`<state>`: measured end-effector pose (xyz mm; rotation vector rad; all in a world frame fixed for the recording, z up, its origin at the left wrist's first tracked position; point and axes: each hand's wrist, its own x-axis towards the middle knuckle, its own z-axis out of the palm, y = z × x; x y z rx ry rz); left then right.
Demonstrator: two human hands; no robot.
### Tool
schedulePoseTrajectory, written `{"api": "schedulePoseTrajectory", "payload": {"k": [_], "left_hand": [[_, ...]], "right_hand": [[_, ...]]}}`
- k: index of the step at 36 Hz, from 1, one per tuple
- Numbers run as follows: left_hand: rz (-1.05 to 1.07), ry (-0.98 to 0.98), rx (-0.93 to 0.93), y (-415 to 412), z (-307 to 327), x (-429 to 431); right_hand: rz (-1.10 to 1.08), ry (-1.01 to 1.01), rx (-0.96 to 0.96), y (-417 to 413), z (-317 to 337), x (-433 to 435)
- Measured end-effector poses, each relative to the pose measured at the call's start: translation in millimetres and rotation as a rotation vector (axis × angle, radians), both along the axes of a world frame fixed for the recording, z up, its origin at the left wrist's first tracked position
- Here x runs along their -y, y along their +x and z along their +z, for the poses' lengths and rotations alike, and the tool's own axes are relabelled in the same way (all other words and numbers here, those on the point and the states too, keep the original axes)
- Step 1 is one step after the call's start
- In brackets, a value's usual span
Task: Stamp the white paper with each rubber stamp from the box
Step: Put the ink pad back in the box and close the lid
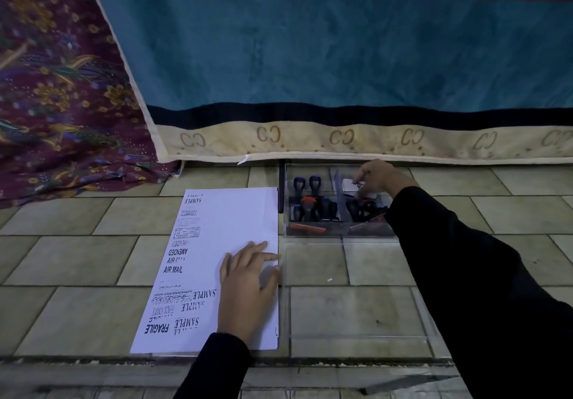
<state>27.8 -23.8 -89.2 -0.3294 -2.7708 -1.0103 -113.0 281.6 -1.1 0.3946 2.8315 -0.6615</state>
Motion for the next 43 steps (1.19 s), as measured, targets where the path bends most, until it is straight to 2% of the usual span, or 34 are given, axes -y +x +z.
{"api": "schedulePoseTrajectory", "payload": {"k": [4, 8, 12, 14, 16, 18, 22, 29, 32, 35, 43], "left_hand": [[-0.007, 0.002, 0.018, 0.7, 2.0, 1.1], [0.013, 0.064, 0.094, -3.6, 10.3, 0.5], [0.062, 0.315, 0.262, -11.4, 22.9, -0.3], [0.11, 0.469, 0.342, -13.2, 28.7, -0.1], [0.162, 0.517, 0.353, -14.8, 33.8, -1.3], [0.16, 0.45, 0.287, -15.0, 38.1, -4.3], [0.034, 0.143, 0.041, -2.0, 44.5, -13.2], [0.029, -0.216, 0.199, 28.3, 48.6, -34.7], [0.054, -0.287, 0.252, 31.0, 50.5, -40.3], [0.093, -0.254, 0.267, 30.5, 49.7, -40.5], [0.103, -0.309, 0.286, 30.4, 49.9, -36.6]], "right_hand": [[-0.021, -0.025, -0.029, 0.1, -2.3, 1.7], [-0.054, -0.044, -0.175, 10.1, -3.9, 4.3], [-0.137, -0.095, -0.484, 36.8, -5.5, 11.9], [-0.161, -0.161, -0.573, 55.5, -6.3, 19.2], [-0.179, -0.185, -0.615, 76.6, -5.7, 26.2], [-0.187, -0.182, -0.632, 100.4, -4.8, 31.5], [-0.25, -0.119, -0.596, 150.8, -6.2, 37.2], [-0.446, -0.014, -0.32, 205.7, -30.0, 36.1], [-0.46, 0.031, -0.25, 214.0, -34.4, 36.3], [-0.491, 0.037, -0.221, 218.7, -35.4, 33.0], [-0.483, -0.03, -0.178, 226.3, -41.0, 19.4]]}}
